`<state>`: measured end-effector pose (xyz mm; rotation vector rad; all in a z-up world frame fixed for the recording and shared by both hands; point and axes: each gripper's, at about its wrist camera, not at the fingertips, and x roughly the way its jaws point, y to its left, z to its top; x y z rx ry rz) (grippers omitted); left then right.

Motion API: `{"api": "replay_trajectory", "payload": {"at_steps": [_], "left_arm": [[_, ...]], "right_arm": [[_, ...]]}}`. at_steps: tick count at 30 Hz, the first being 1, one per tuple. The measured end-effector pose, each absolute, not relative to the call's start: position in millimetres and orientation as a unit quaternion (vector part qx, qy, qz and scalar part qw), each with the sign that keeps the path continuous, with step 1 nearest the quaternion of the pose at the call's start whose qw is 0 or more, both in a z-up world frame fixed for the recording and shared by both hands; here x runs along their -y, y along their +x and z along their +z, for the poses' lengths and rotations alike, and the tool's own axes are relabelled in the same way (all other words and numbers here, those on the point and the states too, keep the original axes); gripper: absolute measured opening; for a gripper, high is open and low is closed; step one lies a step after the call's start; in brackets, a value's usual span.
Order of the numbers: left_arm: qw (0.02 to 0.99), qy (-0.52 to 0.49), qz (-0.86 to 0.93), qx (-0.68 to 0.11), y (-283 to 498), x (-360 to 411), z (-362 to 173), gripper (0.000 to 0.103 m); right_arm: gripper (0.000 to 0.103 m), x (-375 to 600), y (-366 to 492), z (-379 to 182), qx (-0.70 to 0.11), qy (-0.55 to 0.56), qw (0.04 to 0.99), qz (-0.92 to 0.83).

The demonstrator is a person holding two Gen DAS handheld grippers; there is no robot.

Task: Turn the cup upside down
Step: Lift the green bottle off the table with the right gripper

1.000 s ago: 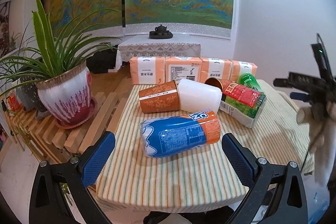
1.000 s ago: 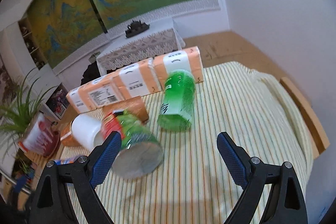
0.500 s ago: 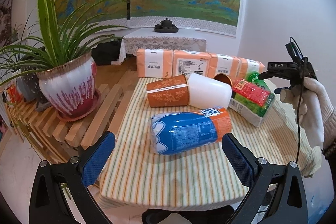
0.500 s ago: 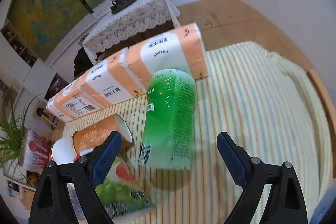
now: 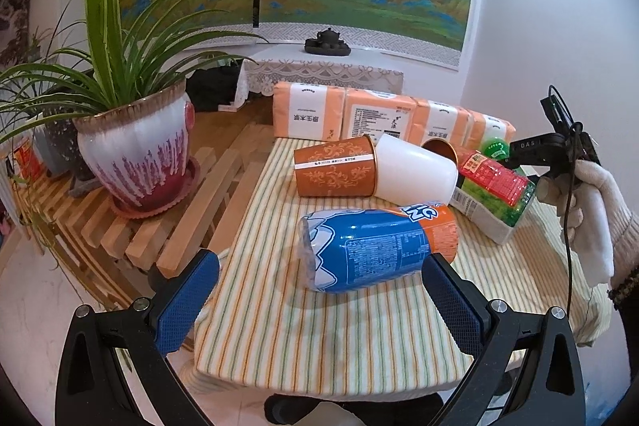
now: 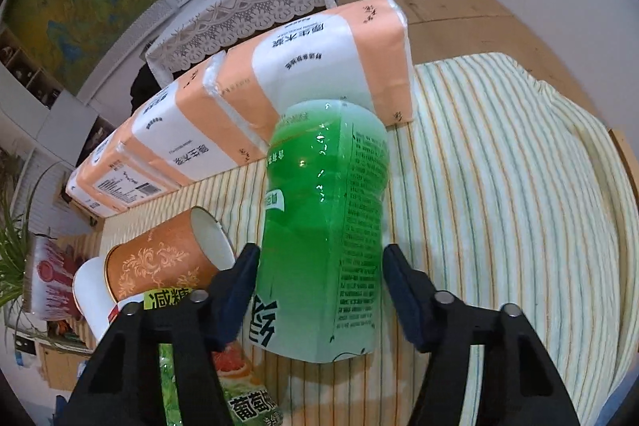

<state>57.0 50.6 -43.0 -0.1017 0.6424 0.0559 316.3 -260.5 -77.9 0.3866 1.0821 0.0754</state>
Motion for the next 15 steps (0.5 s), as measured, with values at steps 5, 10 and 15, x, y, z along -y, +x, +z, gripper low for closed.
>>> {"api": "replay_trajectory", "payload": {"at_steps": [5, 10, 15], "left_arm": [[0.948, -0.048, 0.029, -0.312, 51.5, -50.4, -41.2, 0.103], [0.949, -0.047, 0.024, -0.31, 42.7, -47.8, -38.5, 0.103], [0.952, -0.042, 0.018, -0.303, 32.0, -41.4, -33.2, 0.103]], "right_arm": [[0.053, 260.8, 306.1, -71.8, -0.504, 0.168, 0.847, 0.029], [0.053, 267.2, 287.0, -68.8, -0.497, 0.178, 0.849, 0.033], [0.053, 282.0, 248.4, -63.8, -0.482, 0.195, 0.854, 0.023]]}}
